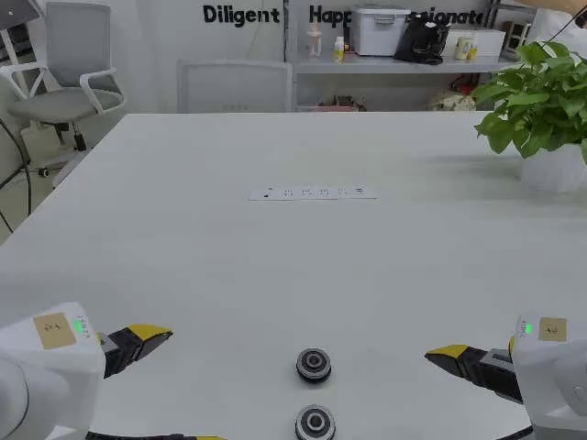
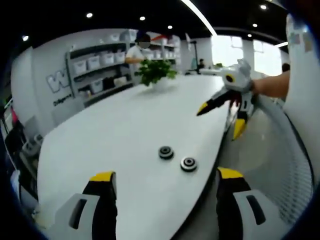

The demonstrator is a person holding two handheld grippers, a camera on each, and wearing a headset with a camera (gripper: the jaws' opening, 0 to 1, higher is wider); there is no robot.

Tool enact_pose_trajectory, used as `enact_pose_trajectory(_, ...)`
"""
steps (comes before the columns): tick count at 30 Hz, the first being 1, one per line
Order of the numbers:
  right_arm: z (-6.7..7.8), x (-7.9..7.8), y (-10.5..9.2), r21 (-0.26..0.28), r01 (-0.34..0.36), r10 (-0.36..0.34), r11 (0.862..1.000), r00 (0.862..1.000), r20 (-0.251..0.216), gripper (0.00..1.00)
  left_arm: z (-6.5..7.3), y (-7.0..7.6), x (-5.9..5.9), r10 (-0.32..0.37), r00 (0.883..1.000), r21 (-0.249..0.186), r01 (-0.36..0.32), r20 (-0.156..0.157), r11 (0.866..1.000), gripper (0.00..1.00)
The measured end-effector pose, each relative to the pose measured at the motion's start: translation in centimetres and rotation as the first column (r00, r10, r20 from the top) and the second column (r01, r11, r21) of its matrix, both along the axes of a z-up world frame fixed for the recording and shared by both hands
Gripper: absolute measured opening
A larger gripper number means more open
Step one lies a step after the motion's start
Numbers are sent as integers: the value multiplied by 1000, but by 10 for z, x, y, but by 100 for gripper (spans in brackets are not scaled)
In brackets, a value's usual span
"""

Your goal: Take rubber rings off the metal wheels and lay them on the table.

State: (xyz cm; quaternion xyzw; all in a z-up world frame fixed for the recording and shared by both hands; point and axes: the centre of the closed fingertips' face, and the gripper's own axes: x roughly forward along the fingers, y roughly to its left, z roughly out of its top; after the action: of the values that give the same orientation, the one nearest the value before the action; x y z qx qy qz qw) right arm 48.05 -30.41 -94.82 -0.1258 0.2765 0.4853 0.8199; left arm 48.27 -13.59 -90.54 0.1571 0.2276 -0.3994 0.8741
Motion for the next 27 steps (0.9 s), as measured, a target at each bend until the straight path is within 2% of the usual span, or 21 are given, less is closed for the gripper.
enact_pose_trajectory(27,0,1,-1,7,8,-8,1000,1000,1,86,-1,0,0,0,1000,10,0,2,1000,82)
